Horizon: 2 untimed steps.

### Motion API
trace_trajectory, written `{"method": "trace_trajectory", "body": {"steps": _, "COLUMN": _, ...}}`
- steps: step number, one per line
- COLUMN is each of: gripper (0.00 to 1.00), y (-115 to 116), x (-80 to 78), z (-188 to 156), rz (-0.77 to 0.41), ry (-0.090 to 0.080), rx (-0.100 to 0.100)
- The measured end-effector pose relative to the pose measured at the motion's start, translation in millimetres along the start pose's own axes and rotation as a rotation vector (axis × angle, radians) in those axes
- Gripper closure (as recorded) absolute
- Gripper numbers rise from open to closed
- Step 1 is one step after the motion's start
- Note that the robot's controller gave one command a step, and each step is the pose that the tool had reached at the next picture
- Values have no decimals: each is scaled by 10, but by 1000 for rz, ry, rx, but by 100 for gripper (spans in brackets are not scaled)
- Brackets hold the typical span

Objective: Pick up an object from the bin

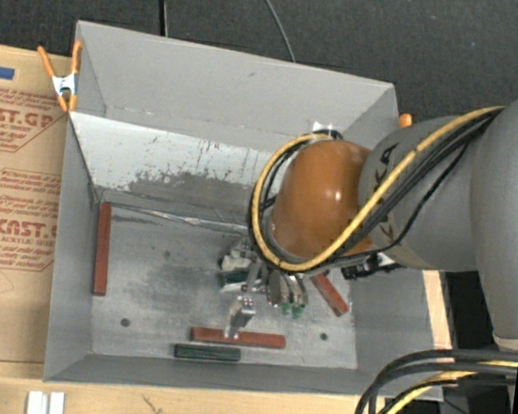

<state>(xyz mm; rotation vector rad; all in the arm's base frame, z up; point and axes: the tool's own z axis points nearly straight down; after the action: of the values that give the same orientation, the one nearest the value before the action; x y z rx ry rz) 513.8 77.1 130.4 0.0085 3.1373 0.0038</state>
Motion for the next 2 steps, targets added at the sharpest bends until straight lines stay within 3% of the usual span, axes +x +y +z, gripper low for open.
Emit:
{"method": "trace_trajectory", "body": {"steps": 1, "gripper": 0, "y": -181, "x": 234, "z": 194, "rz": -106, "ry": 6, "rx": 5}}
{"method": "trace_trajectory", "body": {"steps": 2, "gripper": 0, "y": -125, "x": 256, "z": 233, "rz": -145, "ry": 5, "rx": 3}}
